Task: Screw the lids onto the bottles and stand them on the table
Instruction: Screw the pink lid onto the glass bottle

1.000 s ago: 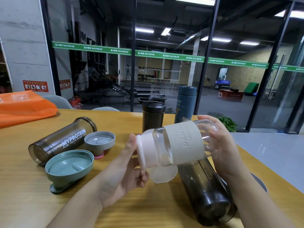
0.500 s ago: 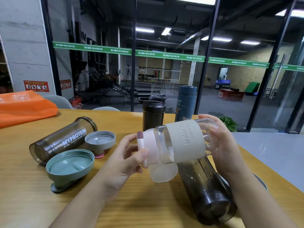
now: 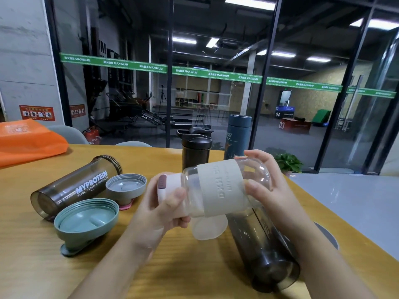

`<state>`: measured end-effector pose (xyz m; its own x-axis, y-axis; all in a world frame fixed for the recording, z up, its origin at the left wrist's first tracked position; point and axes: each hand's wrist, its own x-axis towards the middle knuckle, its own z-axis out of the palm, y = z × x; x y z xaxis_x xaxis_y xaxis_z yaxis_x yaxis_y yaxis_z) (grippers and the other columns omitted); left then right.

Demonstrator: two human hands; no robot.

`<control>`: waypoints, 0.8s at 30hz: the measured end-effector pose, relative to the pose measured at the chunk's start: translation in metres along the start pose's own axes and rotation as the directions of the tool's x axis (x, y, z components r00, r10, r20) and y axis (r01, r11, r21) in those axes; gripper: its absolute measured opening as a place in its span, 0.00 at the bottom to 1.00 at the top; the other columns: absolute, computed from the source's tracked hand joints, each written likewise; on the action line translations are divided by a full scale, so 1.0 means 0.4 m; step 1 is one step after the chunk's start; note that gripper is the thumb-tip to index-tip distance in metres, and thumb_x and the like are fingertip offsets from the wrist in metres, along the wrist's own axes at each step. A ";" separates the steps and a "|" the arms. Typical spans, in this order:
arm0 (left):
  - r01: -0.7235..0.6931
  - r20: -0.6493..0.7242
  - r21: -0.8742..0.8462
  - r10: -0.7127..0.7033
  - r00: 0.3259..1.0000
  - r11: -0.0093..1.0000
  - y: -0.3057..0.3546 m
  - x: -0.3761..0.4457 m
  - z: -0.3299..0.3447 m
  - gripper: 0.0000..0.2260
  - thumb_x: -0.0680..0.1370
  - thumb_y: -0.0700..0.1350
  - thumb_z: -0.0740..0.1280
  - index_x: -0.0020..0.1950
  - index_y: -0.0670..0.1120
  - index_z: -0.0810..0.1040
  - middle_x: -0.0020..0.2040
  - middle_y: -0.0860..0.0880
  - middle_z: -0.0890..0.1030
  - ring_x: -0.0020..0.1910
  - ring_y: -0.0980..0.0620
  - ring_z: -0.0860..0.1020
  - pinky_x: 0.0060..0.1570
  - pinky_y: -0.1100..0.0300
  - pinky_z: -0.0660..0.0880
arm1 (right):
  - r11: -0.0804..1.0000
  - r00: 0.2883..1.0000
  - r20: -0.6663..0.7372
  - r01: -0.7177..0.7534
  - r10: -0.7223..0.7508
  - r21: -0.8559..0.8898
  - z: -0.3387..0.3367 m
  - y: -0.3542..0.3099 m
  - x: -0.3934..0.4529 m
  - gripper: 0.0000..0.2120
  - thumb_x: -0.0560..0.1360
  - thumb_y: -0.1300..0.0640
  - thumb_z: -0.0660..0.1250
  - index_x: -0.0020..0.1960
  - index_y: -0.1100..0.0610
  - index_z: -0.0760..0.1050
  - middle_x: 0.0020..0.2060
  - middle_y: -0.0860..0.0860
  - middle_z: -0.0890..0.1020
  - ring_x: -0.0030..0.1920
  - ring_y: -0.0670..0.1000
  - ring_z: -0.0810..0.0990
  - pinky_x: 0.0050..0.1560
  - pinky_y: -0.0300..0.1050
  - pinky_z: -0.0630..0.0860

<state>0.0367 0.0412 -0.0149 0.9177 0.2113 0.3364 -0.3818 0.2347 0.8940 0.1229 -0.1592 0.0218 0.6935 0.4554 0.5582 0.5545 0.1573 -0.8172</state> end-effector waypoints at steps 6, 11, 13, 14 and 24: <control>-0.044 -0.091 -0.074 0.037 0.995 0.996 -0.007 -0.001 -0.003 0.32 0.59 0.57 0.75 0.58 0.45 0.72 0.44 0.44 0.80 0.33 0.48 0.75 0.29 0.58 0.73 | 0.962 0.989 0.044 0.149 -0.142 -0.228 0.007 -0.028 0.022 0.42 0.55 0.33 0.76 0.65 0.31 0.63 0.65 0.32 0.70 0.66 0.42 0.71 0.59 0.35 0.73; -0.067 -0.166 -0.159 0.040 0.985 0.985 -0.009 0.005 -0.005 0.28 0.59 0.56 0.73 0.56 0.48 0.73 0.44 0.47 0.82 0.35 0.51 0.78 0.31 0.58 0.76 | 0.635 0.929 0.265 0.370 -0.258 -0.678 0.016 -0.053 0.062 0.42 0.59 0.33 0.73 0.68 0.31 0.58 0.73 0.35 0.59 0.75 0.42 0.52 0.73 0.37 0.52; -0.083 -0.182 -0.178 0.051 0.982 0.980 -0.009 0.007 -0.006 0.26 0.59 0.56 0.73 0.54 0.49 0.73 0.43 0.48 0.83 0.35 0.51 0.79 0.31 0.58 0.77 | 0.429 0.909 0.318 0.408 -0.268 -0.806 0.018 -0.052 0.082 0.44 0.58 0.34 0.73 0.70 0.35 0.57 0.74 0.43 0.59 0.77 0.49 0.49 0.75 0.54 0.50; -0.094 -0.190 -0.189 0.057 0.980 0.978 -0.007 0.006 -0.006 0.25 0.58 0.55 0.73 0.53 0.50 0.72 0.42 0.49 0.83 0.35 0.52 0.79 0.31 0.58 0.77 | 0.320 0.899 0.337 0.418 -0.280 -0.850 0.018 -0.053 0.092 0.46 0.58 0.35 0.74 0.70 0.38 0.57 0.75 0.47 0.60 0.77 0.53 0.50 0.74 0.59 0.48; -0.178 -0.277 -0.155 0.130 0.952 0.972 -0.012 0.006 0.004 0.26 0.59 0.52 0.74 0.53 0.51 0.70 0.50 0.47 0.79 0.38 0.55 0.82 0.34 0.59 0.78 | -0.134 0.761 0.555 0.545 -0.336 -0.828 0.082 -0.057 0.118 0.44 0.61 0.43 0.77 0.71 0.47 0.60 0.68 0.53 0.73 0.69 0.58 0.69 0.70 0.63 0.57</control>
<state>0.0409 0.0392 -0.0178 0.7936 0.4948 0.3540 -0.5510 0.3379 0.7631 0.1278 -0.1126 0.0621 0.0858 0.7803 0.6195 0.6844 -0.4980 0.5326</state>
